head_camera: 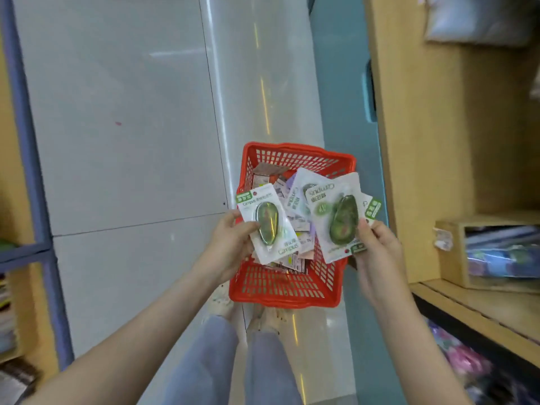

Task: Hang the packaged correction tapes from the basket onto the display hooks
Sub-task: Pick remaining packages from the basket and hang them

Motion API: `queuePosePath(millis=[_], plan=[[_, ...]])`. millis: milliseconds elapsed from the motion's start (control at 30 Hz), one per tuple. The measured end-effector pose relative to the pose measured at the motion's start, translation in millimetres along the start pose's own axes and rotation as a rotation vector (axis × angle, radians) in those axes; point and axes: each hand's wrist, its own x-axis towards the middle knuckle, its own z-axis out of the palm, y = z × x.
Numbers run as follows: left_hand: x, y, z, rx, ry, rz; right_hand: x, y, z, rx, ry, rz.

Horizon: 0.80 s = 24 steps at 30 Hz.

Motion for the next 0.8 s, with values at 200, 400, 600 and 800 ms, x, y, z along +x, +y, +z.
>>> queuePosePath(millis=[200,400,600,800], plan=[[-124,85,43,-0.032,-0.398,0.022,-122,-104,29,0.308,-0.079,0.076],[-245,136,68,0.064,-0.597,0.129,-242,-152,25,0.379,-0.023,-0.073],[-362,128,99,0.251,-0.593,0.327,-346,-154,0,0.407,0.084,-0.201],[-450,76,106,0.386,-0.582,0.436,-438,-127,-42,0.114,0.604,-0.377]])
